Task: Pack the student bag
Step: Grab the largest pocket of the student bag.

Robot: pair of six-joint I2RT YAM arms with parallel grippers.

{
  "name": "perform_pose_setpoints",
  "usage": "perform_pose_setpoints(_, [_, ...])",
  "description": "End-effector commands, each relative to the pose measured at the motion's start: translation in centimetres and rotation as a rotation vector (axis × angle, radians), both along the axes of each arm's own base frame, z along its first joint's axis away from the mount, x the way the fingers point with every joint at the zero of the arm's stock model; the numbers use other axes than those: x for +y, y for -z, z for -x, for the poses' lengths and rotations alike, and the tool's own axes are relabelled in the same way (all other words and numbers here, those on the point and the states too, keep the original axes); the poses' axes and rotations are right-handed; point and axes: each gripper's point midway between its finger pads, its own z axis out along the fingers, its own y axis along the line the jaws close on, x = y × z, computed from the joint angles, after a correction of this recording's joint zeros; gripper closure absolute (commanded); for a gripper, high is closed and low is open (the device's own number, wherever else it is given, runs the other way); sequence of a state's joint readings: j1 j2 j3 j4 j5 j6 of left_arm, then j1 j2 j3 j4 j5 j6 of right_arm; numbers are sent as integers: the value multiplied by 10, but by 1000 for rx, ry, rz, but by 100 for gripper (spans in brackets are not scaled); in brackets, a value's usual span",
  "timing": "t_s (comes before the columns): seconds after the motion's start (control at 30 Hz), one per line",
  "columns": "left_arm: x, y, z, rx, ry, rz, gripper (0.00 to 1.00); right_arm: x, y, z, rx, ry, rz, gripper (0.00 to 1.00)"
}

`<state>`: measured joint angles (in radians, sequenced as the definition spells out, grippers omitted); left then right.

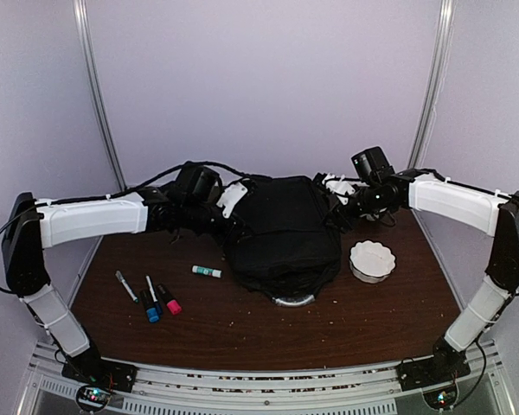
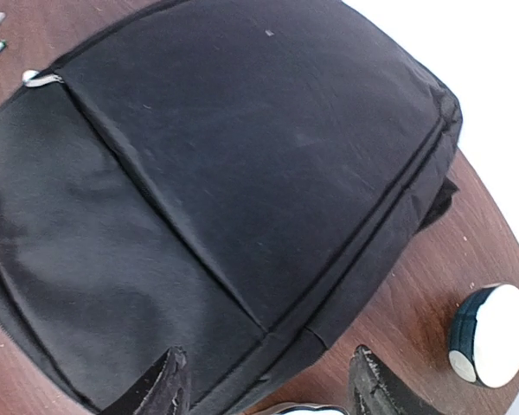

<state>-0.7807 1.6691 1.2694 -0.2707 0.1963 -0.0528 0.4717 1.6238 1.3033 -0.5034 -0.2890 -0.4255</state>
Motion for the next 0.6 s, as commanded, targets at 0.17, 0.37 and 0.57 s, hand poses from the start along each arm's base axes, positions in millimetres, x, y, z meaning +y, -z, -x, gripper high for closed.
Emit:
perform_pose_setpoints(0.17, [39,17,16,-46,-4,62,38,-24,39,-15,31,88,123,37])
perform_pose_setpoints(0.37, [69,40,6,-59,-92,0,46,-31,78,-12,110,57,217,37])
perform_pose_setpoints(0.57, [77,65,2,-1,-109,7,48,-36,101,-13,174,66,275,38])
